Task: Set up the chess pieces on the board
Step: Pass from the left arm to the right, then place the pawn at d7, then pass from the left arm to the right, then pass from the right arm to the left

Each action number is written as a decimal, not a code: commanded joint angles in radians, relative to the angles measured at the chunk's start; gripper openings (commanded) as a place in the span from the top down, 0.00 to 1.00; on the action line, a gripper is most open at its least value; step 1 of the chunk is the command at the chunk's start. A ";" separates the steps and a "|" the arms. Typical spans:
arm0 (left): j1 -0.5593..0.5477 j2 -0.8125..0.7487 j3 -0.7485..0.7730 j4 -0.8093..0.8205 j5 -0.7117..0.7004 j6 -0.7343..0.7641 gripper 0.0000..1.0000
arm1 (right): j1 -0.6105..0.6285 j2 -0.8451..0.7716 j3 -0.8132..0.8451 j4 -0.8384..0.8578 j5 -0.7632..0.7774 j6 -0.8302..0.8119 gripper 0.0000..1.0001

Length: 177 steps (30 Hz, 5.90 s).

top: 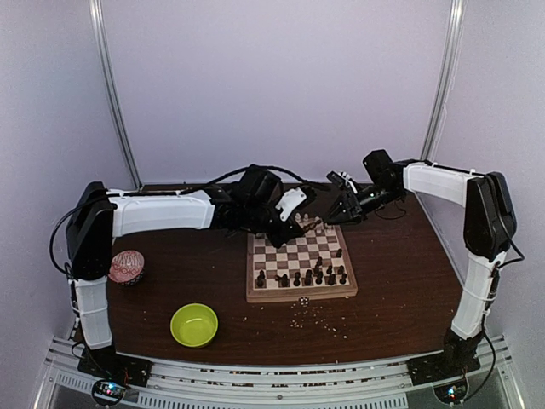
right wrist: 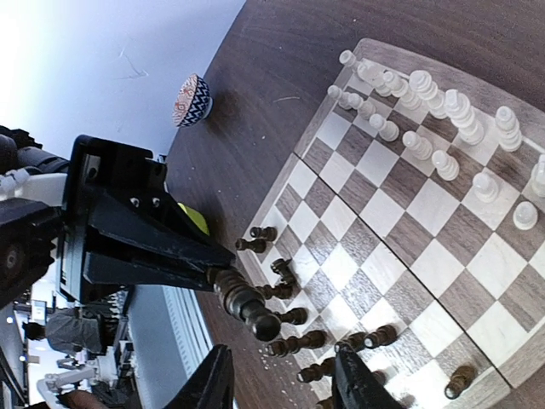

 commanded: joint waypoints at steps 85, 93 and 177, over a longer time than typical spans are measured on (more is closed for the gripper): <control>0.147 -0.277 -0.367 0.140 -0.047 -0.272 1.00 | 0.422 0.069 -0.005 -0.066 0.768 -0.418 0.90; 0.146 -0.268 -0.367 0.147 -0.041 -0.277 1.00 | 0.421 0.088 -0.003 -0.058 0.769 -0.410 0.87; 0.140 -0.220 -0.312 0.611 0.409 -0.733 0.62 | 0.376 -0.277 -0.093 0.216 0.625 -0.313 0.88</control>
